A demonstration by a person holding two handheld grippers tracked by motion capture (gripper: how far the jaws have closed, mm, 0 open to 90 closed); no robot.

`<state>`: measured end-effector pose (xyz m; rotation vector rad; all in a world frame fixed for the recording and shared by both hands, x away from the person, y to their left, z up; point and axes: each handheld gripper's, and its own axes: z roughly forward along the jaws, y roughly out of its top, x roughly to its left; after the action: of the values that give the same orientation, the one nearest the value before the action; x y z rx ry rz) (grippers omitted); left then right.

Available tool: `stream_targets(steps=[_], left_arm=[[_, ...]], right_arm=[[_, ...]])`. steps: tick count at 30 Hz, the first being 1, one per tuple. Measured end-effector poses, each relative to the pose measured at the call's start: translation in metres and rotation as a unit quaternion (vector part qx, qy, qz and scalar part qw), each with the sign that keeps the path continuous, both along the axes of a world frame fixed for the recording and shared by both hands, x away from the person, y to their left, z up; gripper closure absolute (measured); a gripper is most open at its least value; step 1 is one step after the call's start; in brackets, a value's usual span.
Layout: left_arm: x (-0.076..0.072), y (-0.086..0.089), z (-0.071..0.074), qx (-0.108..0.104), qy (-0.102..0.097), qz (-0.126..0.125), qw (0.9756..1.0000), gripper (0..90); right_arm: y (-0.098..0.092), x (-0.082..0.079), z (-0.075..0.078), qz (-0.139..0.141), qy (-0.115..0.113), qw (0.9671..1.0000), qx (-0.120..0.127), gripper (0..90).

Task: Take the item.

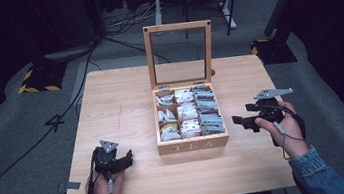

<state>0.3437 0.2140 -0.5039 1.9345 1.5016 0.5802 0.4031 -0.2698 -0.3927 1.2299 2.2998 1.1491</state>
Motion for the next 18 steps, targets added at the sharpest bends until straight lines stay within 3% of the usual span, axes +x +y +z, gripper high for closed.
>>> stream_targets(steps=[6, 12, 16, 18], left_arm=[[0.000, 0.000, 0.000, 0.001, 0.000, 0.000, 1.0000, 22.3], [0.000, 0.000, 0.000, 0.000, 0.000, 0.000, 1.0000, 22.3], [0.000, 0.000, 0.000, 0.000, 0.000, 0.000, 1.0000, 22.4], [0.000, 0.000, 0.000, 0.001, 0.000, 0.000, 1.0000, 22.3]], right_arm=[[0.029, 0.006, 0.013, 0.039, -0.006, 0.9992, -0.004, 22.3], [0.053, 0.009, 0.016, 0.078, -0.013, 0.9969, -0.007, 27.0], [0.063, 0.010, 0.017, 0.086, -0.026, 0.9959, -0.011, 25.5], [0.074, 0.010, 0.017, 0.101, -0.022, 0.9947, -0.006, 29.7]])
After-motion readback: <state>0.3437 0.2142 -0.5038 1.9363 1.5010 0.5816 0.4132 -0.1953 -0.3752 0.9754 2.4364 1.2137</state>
